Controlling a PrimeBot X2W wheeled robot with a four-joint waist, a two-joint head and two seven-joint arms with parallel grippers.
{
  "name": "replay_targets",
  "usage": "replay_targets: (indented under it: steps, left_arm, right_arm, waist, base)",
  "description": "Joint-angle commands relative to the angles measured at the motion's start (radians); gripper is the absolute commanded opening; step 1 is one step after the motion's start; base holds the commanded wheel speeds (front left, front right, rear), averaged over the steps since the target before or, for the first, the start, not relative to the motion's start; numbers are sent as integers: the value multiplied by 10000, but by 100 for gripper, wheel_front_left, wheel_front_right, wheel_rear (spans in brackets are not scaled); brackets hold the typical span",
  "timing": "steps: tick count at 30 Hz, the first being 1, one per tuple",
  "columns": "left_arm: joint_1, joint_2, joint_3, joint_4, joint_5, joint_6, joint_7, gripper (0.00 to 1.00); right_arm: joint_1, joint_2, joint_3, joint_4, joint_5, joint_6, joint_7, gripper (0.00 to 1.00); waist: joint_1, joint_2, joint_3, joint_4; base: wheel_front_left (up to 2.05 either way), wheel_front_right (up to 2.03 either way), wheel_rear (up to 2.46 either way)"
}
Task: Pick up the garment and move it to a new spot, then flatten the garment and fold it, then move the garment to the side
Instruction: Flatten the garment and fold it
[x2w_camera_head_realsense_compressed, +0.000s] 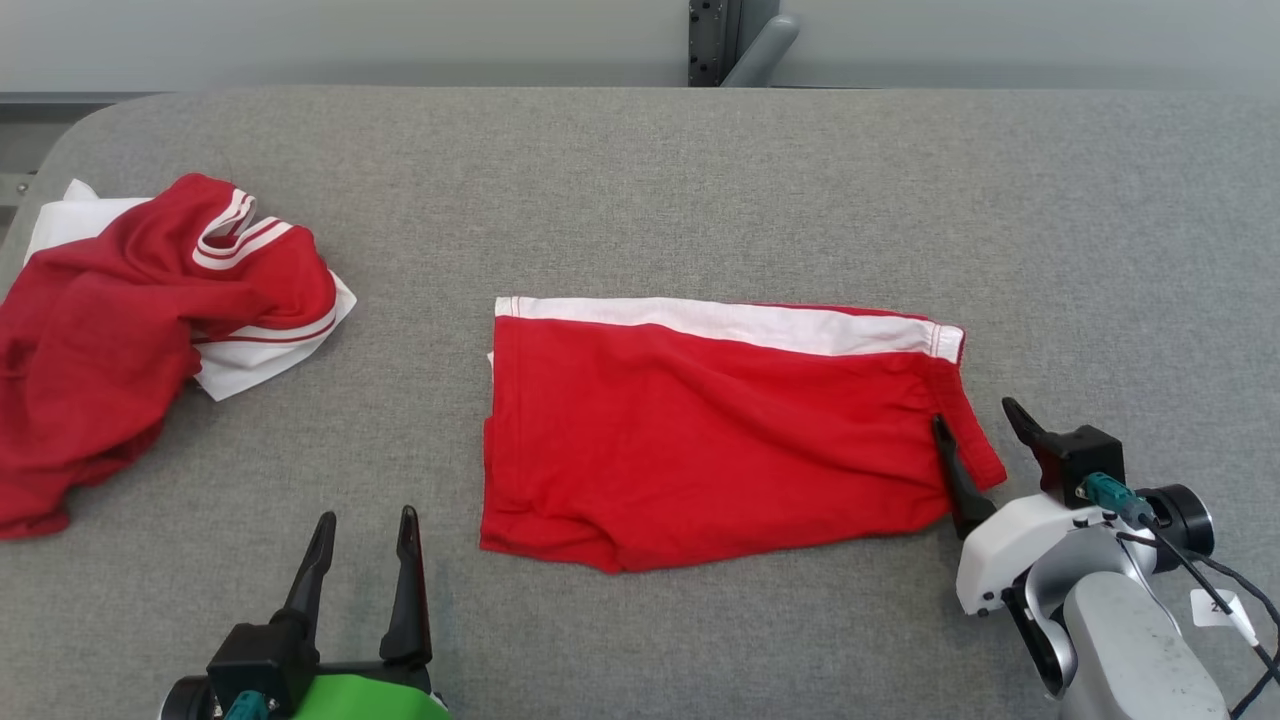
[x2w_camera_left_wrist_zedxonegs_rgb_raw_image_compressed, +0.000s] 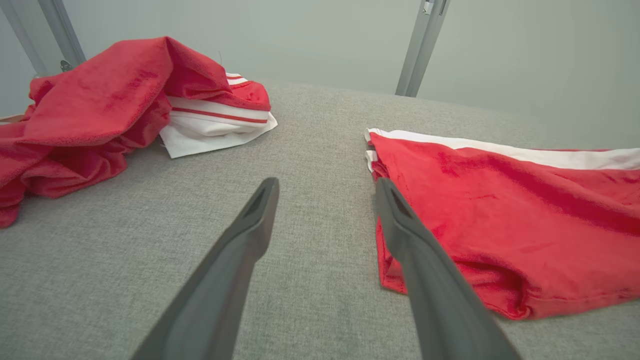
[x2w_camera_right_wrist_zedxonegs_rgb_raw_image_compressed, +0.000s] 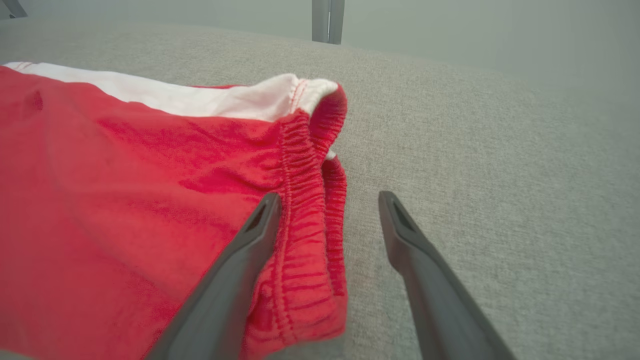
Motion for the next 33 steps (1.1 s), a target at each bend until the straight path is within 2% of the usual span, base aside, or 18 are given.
replay_targets:
  steps: [1,10,17,18,19,20,21,25,29,30,31,33]
  left_arm:
    - [191,-92,180,138,134,-182,-30,100]
    - [65,-479,521,466,414,-605,-30,100]
    - [-16,-612,657,640,561,-794,-31,100]
    - [-15,-620,674,663,588,-809,-31,100]
    - [-9,-630,693,693,601,-814,-31,100]
    - [4,-642,712,715,597,-831,-31,100]
    - [28,-652,737,732,594,-837,-31,100]
    - [200,-679,823,766,579,-849,-31,100]
    - [331,-692,898,753,579,-883,-31,100]
    - [353,-694,919,749,584,-905,-31,100]
    - [353,-694,919,749,584,-905,-31,100]
    - [371,-696,963,753,607,-955,-31,100]
  right_arm:
    - [-107,-77,-59,292,85,-12,-138,100]
    - [-501,18,31,1330,765,-12,-120,100]
    - [-779,101,984,1897,3158,-6,955,100]
    - [-775,44,1143,1884,3569,-6,1127,70]
    - [-772,-8,1268,1831,4000,-6,1282,23]
    - [-775,-78,1409,1743,4368,-6,1393,7]
    - [-765,-168,1510,1608,4762,-6,1427,0]
    - [-640,-666,1451,1150,6331,-14,1661,0]
    - [-414,-1489,1219,734,7653,-14,2174,0]
    - [-334,-1779,1104,645,7950,-14,2331,0]
    - [-334,-1779,1104,645,7950,-14,2331,0]
    - [-120,-2486,699,585,8459,-14,2574,0]
  waist:
    - [0,102,-7,-25]
    - [0,102,111,51]
    - [0,102,98,186]
    - [0,102,85,202]
    - [0,102,69,213]
    - [0,102,52,219]
    - [0,102,32,216]
    - [0,102,-51,132]
    - [0,102,-104,-2]
    - [0,102,-114,-29]
    - [0,102,-114,-29]
    - [0,102,-134,-62]
  base:
    - [0,0,0]
    - [0,0,0]
    - [0,0,0]
    - [0,0,0]
    - [0,0,0]
    - [0,0,0]
    - [0,0,0]
    - [0,0,0]
    - [0,0,0]
    - [0,0,0]
    - [0,0,0]
    - [0,0,0]
